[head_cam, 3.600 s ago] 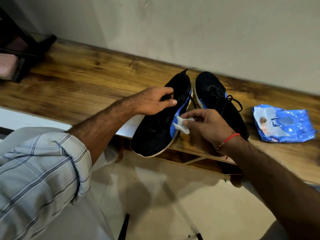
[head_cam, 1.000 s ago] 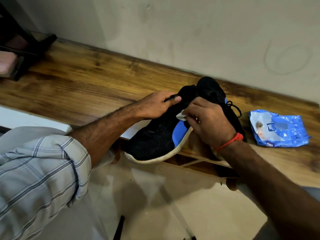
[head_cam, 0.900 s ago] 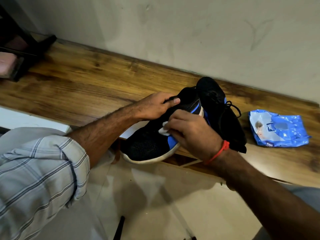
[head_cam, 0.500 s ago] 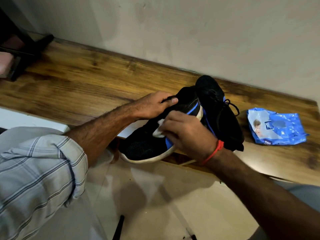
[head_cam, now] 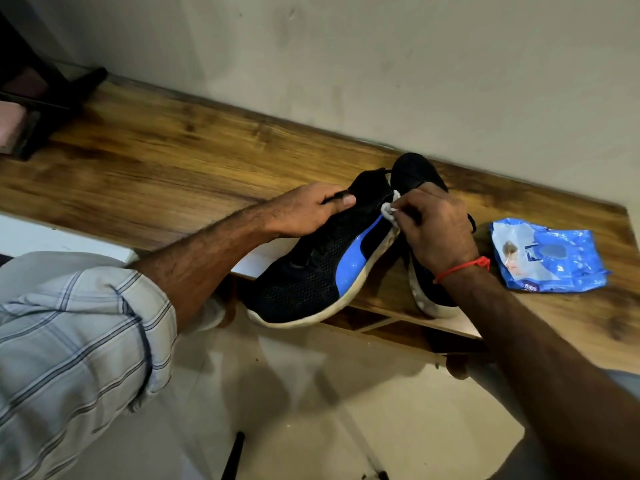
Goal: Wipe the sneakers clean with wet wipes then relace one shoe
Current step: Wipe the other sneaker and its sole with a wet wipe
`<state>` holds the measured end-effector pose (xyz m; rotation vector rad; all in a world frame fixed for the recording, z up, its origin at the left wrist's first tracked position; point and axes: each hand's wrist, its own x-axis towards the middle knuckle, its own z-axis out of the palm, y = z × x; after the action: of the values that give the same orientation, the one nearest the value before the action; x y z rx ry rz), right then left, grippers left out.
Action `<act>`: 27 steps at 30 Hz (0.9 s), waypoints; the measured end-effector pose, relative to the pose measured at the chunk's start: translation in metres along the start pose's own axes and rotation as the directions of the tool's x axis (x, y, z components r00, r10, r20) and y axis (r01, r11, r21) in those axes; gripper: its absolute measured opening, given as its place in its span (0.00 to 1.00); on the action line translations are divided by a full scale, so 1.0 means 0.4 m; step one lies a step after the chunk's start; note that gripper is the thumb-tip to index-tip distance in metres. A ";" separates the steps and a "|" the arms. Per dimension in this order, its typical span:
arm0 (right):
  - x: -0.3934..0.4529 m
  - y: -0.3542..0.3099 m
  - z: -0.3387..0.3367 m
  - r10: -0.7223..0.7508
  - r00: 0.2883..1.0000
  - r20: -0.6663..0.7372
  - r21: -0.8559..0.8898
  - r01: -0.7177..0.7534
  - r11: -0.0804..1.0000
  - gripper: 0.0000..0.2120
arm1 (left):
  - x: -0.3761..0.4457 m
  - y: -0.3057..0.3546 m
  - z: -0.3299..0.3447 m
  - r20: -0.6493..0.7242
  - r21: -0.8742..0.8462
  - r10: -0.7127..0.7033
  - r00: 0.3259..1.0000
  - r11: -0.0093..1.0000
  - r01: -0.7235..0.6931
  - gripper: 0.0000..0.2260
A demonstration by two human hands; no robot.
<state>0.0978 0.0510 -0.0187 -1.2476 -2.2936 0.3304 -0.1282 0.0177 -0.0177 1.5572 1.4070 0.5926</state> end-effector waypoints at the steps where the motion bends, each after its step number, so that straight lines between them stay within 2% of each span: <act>1: -0.005 -0.009 0.002 -0.020 1.000 0.003 0.011 0.020 1.000 0.03 | -0.001 -0.001 -0.001 -0.005 -0.002 -0.001 1.000 1.000 0.001 0.14; 5: -0.042 -0.099 0.024 -0.201 0.978 0.056 0.109 0.194 0.975 0.03 | 0.001 -0.005 -0.001 -0.030 -0.008 -0.024 0.999 1.000 0.023 0.13; 9: -0.075 -0.176 0.060 -0.412 0.894 0.179 0.182 0.381 0.906 0.05 | -0.002 -0.001 0.000 -0.013 0.018 0.011 1.000 1.000 -0.011 0.11; 11: -0.057 -0.145 0.051 -0.352 0.917 0.187 0.150 0.328 0.933 0.05 | -0.005 -0.001 0.000 -0.009 0.031 0.016 1.000 0.999 -0.016 0.11; 14: -0.017 -0.067 0.019 -0.132 0.987 0.086 0.032 0.130 0.991 0.03 | 0.000 -0.012 -0.001 -0.015 0.045 -0.015 1.000 0.999 0.016 0.14; 18: 0.012 -0.002 0.006 0.040 0.999 -0.001 -0.064 -0.040 0.997 0.02 | 0.004 -0.002 0.001 0.002 0.045 0.011 1.000 0.999 -0.011 0.13; 22: 0.024 0.027 -0.001 0.134 0.990 -0.048 -0.035 -0.136 0.990 0.03 | -0.004 0.006 0.000 0.077 0.093 0.023 0.997 0.995 -0.030 0.14; 27: 0.025 0.006 0.001 0.207 0.977 -0.042 0.078 -0.203 0.976 0.09 | -0.016 0.005 -0.002 0.104 0.091 -0.054 0.993 0.995 0.045 0.14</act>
<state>0.0946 0.0608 -0.0169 -1.4420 -2.0960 0.4467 -0.1293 0.0122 -0.0140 1.5947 1.4026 0.4164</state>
